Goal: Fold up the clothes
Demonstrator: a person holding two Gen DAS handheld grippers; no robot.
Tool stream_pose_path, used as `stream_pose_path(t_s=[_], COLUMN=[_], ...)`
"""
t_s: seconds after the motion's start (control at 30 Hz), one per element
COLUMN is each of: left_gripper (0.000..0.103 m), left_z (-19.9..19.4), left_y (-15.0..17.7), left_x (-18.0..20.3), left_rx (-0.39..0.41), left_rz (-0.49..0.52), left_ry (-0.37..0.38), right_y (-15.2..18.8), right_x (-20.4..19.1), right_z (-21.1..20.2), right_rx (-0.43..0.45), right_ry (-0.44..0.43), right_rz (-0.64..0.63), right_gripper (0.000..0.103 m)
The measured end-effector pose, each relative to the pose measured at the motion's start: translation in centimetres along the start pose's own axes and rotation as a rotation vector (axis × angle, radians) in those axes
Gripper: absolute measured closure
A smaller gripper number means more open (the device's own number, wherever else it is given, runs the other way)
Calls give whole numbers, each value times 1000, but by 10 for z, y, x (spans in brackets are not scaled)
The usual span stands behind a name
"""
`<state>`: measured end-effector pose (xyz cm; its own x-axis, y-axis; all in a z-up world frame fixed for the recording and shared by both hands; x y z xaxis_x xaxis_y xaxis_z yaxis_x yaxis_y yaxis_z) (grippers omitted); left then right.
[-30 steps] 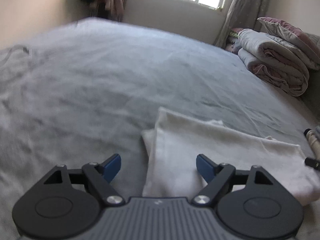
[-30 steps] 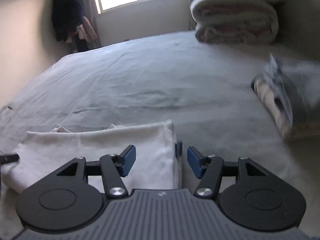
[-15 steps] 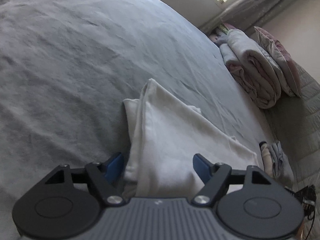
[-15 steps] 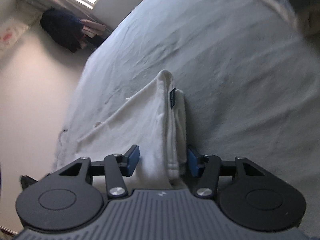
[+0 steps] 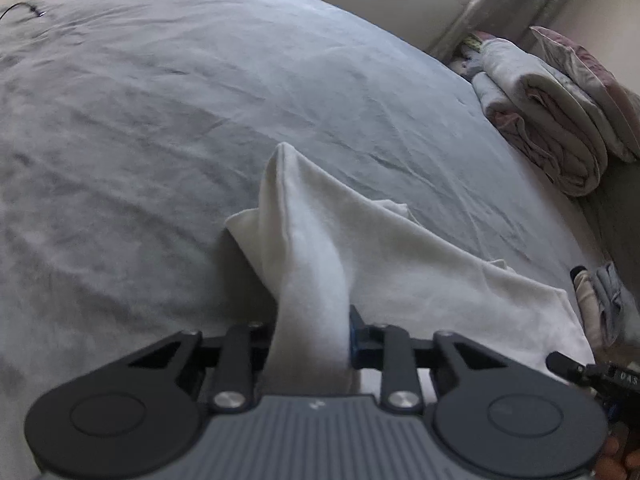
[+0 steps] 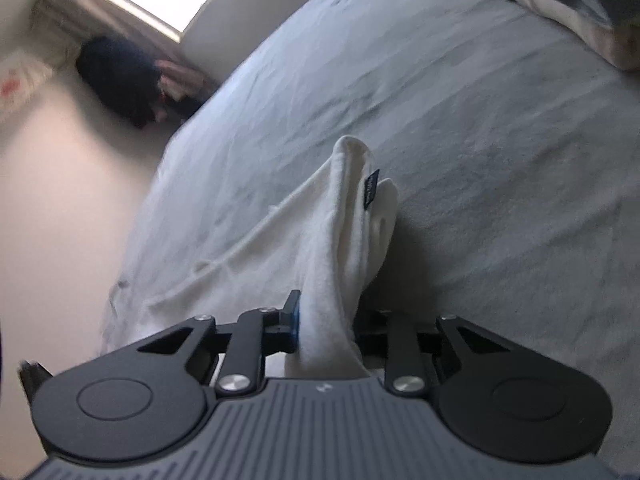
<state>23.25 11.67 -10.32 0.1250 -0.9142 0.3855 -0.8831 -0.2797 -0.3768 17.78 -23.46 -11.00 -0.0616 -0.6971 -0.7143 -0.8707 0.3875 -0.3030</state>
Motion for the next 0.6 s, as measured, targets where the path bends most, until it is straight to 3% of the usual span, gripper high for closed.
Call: stream_pose_path(t_s=[0.27,0.47,0.6], left_gripper=[79,79,79], left_z=[-35,-68,-83], left_y=[27,75,109], left_x=[17,27,28], left_rx=[-62,-105,-112], left_rz=[-13,36,60], left_ry=[1,-5,-5], right_y=[10,44,73], right_x=[-21,-19,-21], right_z=[-38,-69,-85], right_rx=[19,-42,-37], right_ry=[23,77,94], right_rz=[28,72,73], right_gripper=[78,78,78])
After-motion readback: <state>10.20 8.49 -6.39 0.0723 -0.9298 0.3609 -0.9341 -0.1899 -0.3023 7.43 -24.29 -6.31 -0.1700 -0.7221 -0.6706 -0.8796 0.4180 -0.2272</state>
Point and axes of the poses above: each gripper's, at about its wrist camera, not at the fingertips, and z roughly the way its jaws point, x to its right, y to its underside, the point moved 8 cm from there along z, roughly the way its jaws point, and after that the axes turned 12 degrees about -x, right-handed, at the moved point
